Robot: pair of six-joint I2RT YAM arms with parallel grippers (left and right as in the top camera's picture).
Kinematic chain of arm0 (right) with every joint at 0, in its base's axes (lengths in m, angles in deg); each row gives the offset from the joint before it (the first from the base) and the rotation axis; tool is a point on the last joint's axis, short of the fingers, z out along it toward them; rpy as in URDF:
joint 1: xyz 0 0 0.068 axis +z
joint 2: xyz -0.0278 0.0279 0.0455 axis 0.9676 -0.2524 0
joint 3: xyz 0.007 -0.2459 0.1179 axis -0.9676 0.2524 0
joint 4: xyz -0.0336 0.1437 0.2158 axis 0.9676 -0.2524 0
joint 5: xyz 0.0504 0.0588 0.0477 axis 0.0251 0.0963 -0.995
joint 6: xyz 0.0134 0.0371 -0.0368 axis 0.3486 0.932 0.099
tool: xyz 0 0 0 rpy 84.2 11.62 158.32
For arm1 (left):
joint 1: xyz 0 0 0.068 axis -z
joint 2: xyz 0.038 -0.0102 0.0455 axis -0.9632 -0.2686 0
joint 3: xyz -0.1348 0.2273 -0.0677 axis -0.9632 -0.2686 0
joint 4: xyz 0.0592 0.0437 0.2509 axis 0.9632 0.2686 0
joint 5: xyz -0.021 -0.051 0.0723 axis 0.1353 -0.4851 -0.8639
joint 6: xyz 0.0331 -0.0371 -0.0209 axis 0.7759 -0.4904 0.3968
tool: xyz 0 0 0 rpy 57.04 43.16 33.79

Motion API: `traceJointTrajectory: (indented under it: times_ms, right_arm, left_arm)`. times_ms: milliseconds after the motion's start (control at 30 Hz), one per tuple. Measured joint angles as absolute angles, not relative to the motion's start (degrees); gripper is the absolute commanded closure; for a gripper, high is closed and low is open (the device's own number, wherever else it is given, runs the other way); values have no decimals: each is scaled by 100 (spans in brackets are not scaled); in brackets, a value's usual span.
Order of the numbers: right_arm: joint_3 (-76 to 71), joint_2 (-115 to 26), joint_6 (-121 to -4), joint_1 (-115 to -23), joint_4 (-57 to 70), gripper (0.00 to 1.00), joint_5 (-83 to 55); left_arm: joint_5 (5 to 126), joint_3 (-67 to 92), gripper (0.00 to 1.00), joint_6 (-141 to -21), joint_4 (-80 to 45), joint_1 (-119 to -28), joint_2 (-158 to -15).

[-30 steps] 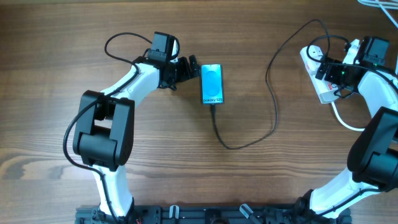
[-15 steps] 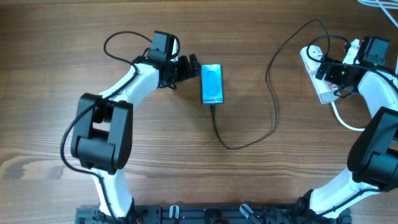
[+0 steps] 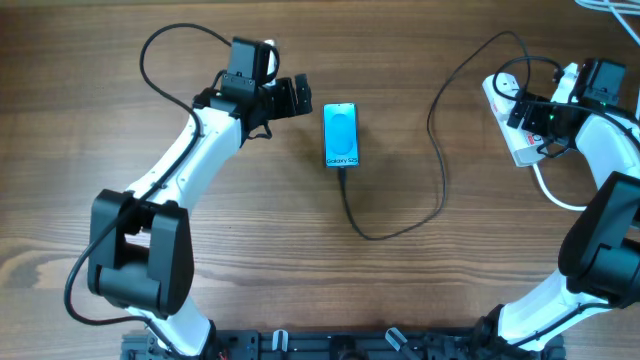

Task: Plug charger to phone and switch on socket

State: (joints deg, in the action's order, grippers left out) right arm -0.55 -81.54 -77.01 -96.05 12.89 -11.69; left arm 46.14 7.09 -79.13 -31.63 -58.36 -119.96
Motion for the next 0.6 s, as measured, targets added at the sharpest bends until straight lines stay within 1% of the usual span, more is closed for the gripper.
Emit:
traceJointTrajectory:
  times_ms: [67, 100, 167, 300, 333, 500, 600]
  right_arm:
    - [-55, -8154, -7701, -9605, 1296, 0, -1169]
    - [-55, -8154, -7701, -9605, 1291, 0, -1169]
    - [-55, -8154, -7701, -9605, 1291, 0, -1166]
    - [-55, -8154, -7701, -9605, 1287, 0, -1169]
    - [-55, -8154, -7701, -9605, 1309, 0, -1169]
    - [-53, -8156, -7701, -9605, 1311, 0, -1173]
    - [-53, -8154, -7701, -9605, 1309, 0, -1184]
  left_arm:
    - [4721, 322, 0, -7520, -3686, -5834, -11963]
    - [4800, -63, 0, -7268, -4151, -5836, -11880]
    - [4877, -751, 0, -6923, -4684, -5834, -11585]
    - [4944, -2290, 0, -6189, -5954, -5832, -10505]
    - [4988, -2959, 0, -6031, -6363, -5893, -10084]
    - [5086, -4930, 0, -5968, -7447, -6518, -9161]
    - [5174, -5562, 0, -5968, -7519, -6757, -8766]
